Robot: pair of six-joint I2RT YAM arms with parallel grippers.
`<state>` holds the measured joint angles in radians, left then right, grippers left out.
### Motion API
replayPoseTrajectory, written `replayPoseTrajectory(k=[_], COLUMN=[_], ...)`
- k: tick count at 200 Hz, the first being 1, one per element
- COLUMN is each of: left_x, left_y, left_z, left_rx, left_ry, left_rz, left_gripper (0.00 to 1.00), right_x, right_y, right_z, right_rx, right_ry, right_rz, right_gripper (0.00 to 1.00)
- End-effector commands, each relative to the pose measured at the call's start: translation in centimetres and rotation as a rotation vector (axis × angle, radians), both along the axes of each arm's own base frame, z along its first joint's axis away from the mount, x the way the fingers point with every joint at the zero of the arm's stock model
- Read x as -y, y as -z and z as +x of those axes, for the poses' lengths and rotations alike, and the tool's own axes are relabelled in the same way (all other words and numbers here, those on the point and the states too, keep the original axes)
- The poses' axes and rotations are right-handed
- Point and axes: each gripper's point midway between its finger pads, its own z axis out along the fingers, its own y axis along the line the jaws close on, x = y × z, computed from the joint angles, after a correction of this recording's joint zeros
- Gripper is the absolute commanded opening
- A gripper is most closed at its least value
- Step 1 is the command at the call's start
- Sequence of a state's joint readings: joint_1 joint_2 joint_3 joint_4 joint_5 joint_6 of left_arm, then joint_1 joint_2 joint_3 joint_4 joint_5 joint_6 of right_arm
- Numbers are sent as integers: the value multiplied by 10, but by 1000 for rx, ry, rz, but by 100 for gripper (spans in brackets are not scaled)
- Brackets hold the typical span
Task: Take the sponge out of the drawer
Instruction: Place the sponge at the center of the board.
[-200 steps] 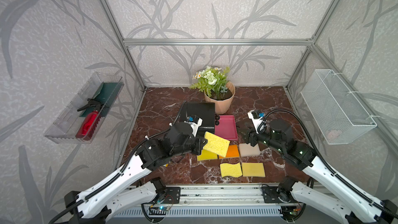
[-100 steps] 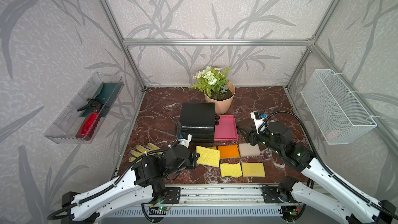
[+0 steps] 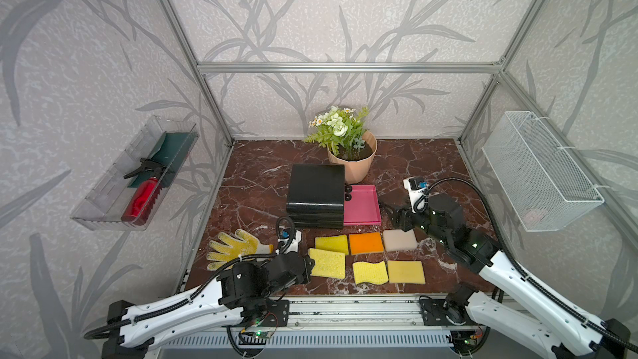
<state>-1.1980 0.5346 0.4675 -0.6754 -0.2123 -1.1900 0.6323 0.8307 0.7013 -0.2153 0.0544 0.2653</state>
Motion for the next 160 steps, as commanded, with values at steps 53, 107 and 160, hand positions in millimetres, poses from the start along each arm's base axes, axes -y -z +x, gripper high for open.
replayPoseTrajectory(k=[53, 107, 160], left_x=[12, 15, 19], left_y=[27, 56, 78], left_z=[2, -6, -11], left_rx=[-19, -85, -136], left_ry=[-70, -77, -72], left_rz=[-81, -87, -58], left_gripper=[0, 0, 0], right_x=[2, 5, 4], right_y=[4, 10, 13], right_z=[6, 9, 9], right_rx=[-1, -12, -23], right_ry=[15, 28, 25], right_rz=[31, 30, 37], right_gripper=[86, 86, 86])
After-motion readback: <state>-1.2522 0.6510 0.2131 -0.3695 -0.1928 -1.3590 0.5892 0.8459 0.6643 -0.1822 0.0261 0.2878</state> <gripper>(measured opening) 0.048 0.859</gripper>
